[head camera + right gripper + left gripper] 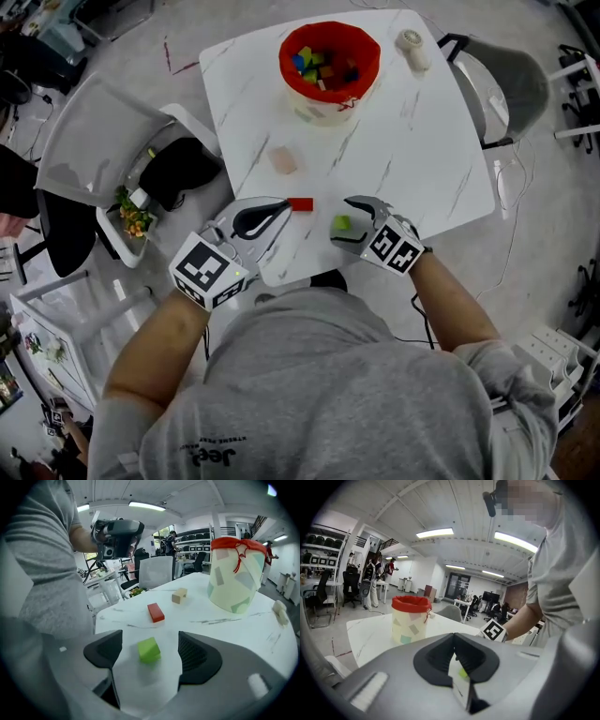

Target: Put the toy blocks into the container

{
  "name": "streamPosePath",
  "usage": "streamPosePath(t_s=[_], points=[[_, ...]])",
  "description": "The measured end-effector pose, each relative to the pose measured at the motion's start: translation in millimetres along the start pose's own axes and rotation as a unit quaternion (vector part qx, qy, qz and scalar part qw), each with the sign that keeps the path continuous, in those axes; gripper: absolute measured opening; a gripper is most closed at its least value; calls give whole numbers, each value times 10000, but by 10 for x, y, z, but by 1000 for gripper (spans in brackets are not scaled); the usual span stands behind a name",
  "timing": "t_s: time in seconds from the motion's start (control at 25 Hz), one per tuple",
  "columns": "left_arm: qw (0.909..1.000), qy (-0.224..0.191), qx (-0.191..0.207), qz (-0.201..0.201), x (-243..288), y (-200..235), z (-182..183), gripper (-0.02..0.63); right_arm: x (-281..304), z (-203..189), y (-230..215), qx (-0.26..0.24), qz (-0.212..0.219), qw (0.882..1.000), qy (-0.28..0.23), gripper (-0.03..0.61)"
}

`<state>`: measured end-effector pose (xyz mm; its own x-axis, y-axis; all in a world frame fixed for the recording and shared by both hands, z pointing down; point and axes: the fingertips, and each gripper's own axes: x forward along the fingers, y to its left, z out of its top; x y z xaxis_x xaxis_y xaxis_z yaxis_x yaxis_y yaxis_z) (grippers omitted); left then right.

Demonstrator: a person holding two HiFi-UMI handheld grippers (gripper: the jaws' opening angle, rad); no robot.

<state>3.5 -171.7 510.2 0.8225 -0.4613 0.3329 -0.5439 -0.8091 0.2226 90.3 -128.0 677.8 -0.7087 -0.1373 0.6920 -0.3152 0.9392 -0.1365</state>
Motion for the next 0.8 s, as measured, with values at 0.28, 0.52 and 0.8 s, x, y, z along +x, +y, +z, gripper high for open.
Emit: streamPosePath(t_s=[0.28, 0.52, 0.8], points=[[9999, 135, -47, -65, 94, 9, -84, 58, 172, -340, -32, -409, 17, 9965, 733, 150], [9999, -8, -66, 85, 52, 118, 68, 58, -169, 319, -306, -180, -143, 9995, -212, 147], [9984, -374, 22, 412, -48, 422, 607, 58, -897, 1512, -1095, -203, -827, 9894, -1173, 147]])
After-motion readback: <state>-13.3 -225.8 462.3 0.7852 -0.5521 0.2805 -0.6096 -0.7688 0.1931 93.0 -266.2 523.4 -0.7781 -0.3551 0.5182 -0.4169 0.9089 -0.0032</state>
